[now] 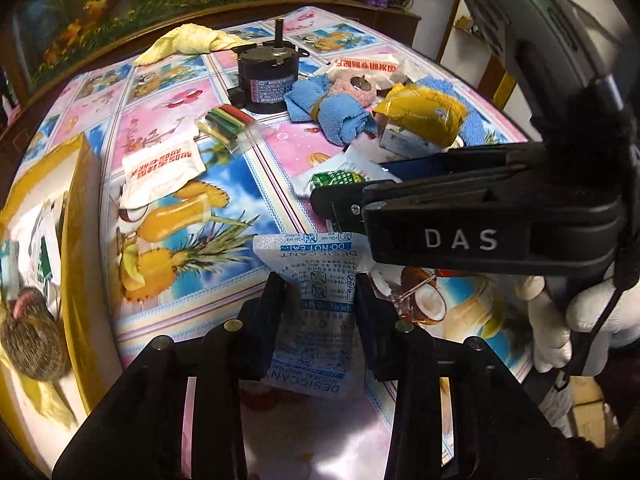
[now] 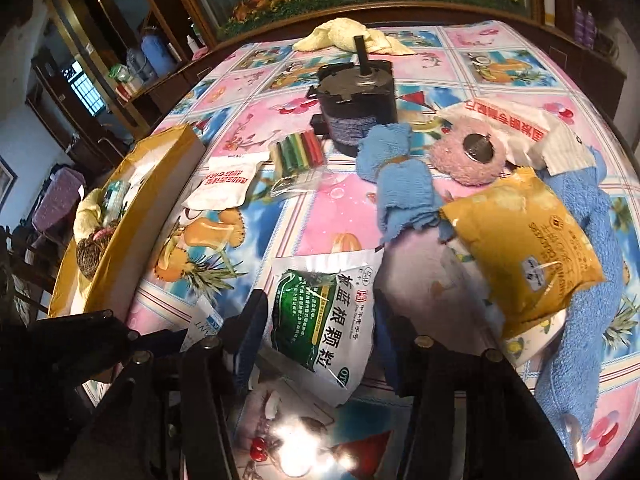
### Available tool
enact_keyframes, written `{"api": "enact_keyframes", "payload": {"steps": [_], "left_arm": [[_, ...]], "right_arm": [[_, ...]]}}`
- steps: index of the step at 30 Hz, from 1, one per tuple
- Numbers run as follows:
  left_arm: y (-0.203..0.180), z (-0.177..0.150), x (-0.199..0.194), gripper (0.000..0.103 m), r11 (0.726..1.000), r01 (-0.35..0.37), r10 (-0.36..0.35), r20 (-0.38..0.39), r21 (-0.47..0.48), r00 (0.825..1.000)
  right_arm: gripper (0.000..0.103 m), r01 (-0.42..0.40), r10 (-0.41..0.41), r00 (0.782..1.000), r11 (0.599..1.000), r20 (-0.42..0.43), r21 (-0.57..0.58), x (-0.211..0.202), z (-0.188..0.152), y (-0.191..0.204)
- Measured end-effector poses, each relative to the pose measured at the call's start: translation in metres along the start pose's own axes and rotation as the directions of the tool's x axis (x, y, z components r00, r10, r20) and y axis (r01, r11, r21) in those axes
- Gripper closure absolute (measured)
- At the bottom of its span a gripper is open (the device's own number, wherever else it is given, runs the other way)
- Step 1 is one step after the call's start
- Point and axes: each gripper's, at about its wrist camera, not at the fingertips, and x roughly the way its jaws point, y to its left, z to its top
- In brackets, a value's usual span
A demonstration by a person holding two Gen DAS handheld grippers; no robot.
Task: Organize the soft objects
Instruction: 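Grasp the white desiccant packet with the left gripper, then carry the desiccant packet and green sachet over the box and open both grippers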
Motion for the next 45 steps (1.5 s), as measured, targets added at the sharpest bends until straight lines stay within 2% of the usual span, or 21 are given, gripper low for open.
{"api": "enact_keyframes", "payload": {"steps": [3,6,10,13,16,20,24,27,31,34,39,43,45], "left_arm": [[0.009,-0.007,-0.012,0.070,0.998,0.035,-0.033,0.030,-0.056,0.999],[0.020,-0.014,-0.030,0.070,0.989,0.084,-0.076,0.074,-0.122,0.994],[0.043,-0.026,-0.066,0.070,0.969,0.128,-0.096,0.155,-0.213,0.983],[0.073,-0.041,-0.095,0.069,0.947,0.126,-0.064,0.211,-0.297,0.975],[0.105,-0.058,-0.117,0.069,0.919,0.085,0.007,0.231,-0.385,0.973],[0.144,-0.082,-0.135,0.069,0.876,0.013,0.107,0.222,-0.482,0.969],[0.169,-0.099,-0.140,0.069,0.840,-0.065,0.191,0.182,-0.538,0.964],[0.181,-0.105,-0.136,0.069,0.818,-0.140,0.254,0.132,-0.558,0.958],[0.186,-0.107,-0.120,0.066,0.803,-0.259,0.327,0.033,-0.537,0.944],[0.187,-0.110,-0.119,0.065,0.806,-0.225,0.298,0.047,-0.547,0.953],[0.193,-0.114,-0.135,0.063,0.786,-0.185,0.299,0.102,-0.590,0.949],[0.198,-0.118,-0.147,0.063,0.766,-0.151,0.292,0.129,-0.624,0.948],[0.199,-0.119,-0.149,0.063,0.765,-0.135,0.283,0.141,-0.630,0.949]], "right_arm": [[0.064,-0.010,0.010,1.000,1.000,0.014,-0.013,-0.002,-0.007,0.003],[0.064,-0.023,0.023,0.999,1.000,0.048,0.006,-0.010,-0.009,0.001],[0.064,-0.049,0.046,0.995,0.998,0.090,0.033,-0.024,-0.004,-0.002],[0.064,-0.076,0.073,0.992,0.997,0.104,0.032,-0.032,-0.001,0.002],[0.064,-0.112,0.109,0.988,0.994,0.105,0.018,-0.035,0.000,0.013],[0.064,-0.162,0.163,0.982,0.987,0.092,-0.022,-0.033,0.002,0.040],[0.063,-0.209,0.216,0.973,0.974,0.078,-0.085,-0.031,0.009,0.078],[0.063,-0.244,0.254,0.966,0.960,0.057,-0.137,-0.027,0.015,0.110],[0.063,-0.269,0.278,0.960,0.939,0.014,-0.215,-0.018,0.017,0.151],[0.062,-0.275,0.277,0.960,0.923,-0.030,-0.269,-0.004,0.014,0.180],[0.061,-0.280,0.257,0.960,0.904,-0.112,-0.324,0.025,0.005,0.212],[0.058,-0.285,0.250,0.958,0.894,-0.144,-0.346,0.036,0.000,0.222],[0.053,-0.296,0.261,0.954,0.894,-0.145,-0.337,0.037,0.000,0.220]]}}
